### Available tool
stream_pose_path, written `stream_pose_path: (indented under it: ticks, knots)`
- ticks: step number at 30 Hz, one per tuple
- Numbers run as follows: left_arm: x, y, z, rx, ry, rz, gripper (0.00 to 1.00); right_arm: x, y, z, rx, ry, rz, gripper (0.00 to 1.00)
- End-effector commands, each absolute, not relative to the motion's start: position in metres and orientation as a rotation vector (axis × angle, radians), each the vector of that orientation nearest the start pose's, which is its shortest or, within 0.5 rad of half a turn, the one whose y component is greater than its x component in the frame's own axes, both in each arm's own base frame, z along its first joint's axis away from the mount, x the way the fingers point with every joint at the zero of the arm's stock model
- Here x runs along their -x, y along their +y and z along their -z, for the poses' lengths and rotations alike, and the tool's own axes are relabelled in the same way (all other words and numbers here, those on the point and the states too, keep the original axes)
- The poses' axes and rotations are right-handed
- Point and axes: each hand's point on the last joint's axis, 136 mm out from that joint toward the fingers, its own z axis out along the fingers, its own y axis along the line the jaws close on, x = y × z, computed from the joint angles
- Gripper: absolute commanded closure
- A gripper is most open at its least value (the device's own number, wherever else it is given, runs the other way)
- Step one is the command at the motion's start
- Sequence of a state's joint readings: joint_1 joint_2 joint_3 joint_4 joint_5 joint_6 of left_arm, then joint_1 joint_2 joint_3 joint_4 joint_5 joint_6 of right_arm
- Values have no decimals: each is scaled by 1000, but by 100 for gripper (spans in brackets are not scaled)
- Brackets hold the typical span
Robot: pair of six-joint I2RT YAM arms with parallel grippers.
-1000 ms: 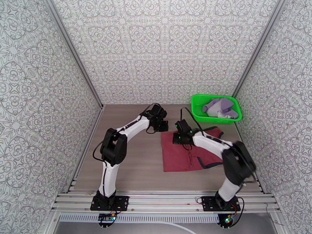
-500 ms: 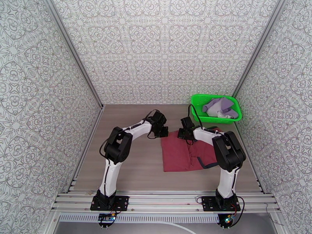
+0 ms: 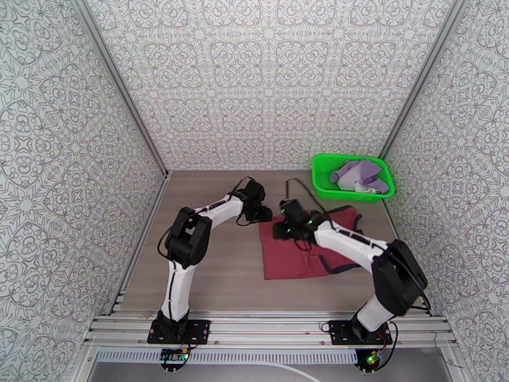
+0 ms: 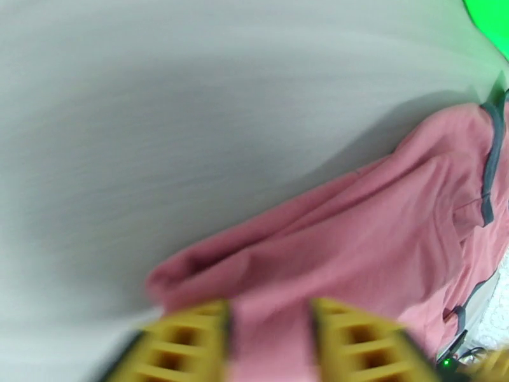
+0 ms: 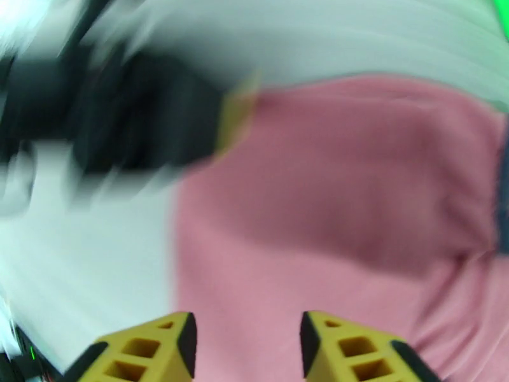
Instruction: Fold and stack the mixed laundry pile
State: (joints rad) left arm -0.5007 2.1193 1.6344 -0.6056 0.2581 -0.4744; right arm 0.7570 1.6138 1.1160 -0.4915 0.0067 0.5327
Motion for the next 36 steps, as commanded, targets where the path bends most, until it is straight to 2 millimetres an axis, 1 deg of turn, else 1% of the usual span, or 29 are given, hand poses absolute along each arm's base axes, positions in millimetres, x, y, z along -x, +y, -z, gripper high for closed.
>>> stream_pose_path:
  ticks: [1, 2, 3, 5, 7, 10, 14, 15, 16, 19, 21, 22, 23, 24, 25, 27, 29, 31, 32, 34, 36]
  knots:
    - [-429, -266, -108, -144, 2717, 530, 23, -260, 275, -85, 381, 2741, -296, 41]
    - [-426, -262, -108, -139, 2727, 512, 19, -253, 284, -84, 418, 2751, -291, 39]
    - [-424, -259, -107, -135, 2742, 496, 18, -246, 292, -81, 447, 2763, -279, 38]
    - [-421, -256, -94, -128, 2784, 480, 18, -237, 305, -72, 485, 2791, -257, 37]
    - [-419, -259, -80, -135, 2819, 492, 20, -233, 313, -61, 495, 2813, -221, 38]
    - [-420, -270, -61, -141, 2845, 539, 25, -228, 320, -42, 503, 2858, -196, 46]
    - [-425, -276, -37, -144, 2889, 529, 30, -219, 324, -27, 522, 2900, -153, 50]
    - [-427, -277, -37, -144, 2887, 531, 31, -216, 323, -24, 528, 2908, -141, 50]
    - [-426, -277, -23, -143, 2914, 519, 33, -215, 323, -21, 527, 2914, -130, 52]
    - [-427, -281, -8, -147, 2942, 516, 44, -208, 320, -14, 531, 2934, -98, 55]
    - [-427, -283, 1, -152, 2954, 511, 53, -206, 318, -8, 529, 2945, -79, 59]
    - [-427, -285, 5, -156, 2957, 508, 60, -206, 317, -5, 530, 2950, -69, 63]
    - [-427, -285, 10, -156, 2965, 504, 70, -206, 317, -3, 534, 2953, -61, 68]
    - [-427, -285, 13, -157, 2970, 502, 82, -206, 317, -2, 538, 2954, -56, 73]
    - [-426, -285, 18, -155, 2977, 498, 100, -207, 318, -1, 543, 2953, -54, 78]
    - [-423, -283, 24, -149, 2991, 488, 100, -209, 320, -1, 553, 2946, -55, 87]
    - [-420, -273, 28, -127, 3005, 448, 100, -210, 327, -5, 580, 2931, -80, 94]
    - [-418, -257, 26, -83, 3006, 411, 100, -210, 339, -13, 627, 2906, -131, 98]
    - [-416, -246, 24, -51, 3006, 394, 100, -210, 347, -18, 656, 2892, -168, 100]
    - [-414, -222, 16, 23, 2994, 364, 100, -208, 367, -29, 715, 2868, -265, 100]
    - [-412, -197, 1, 87, 2969, 341, 100, -204, 389, -42, 756, 2845, -394, 100]
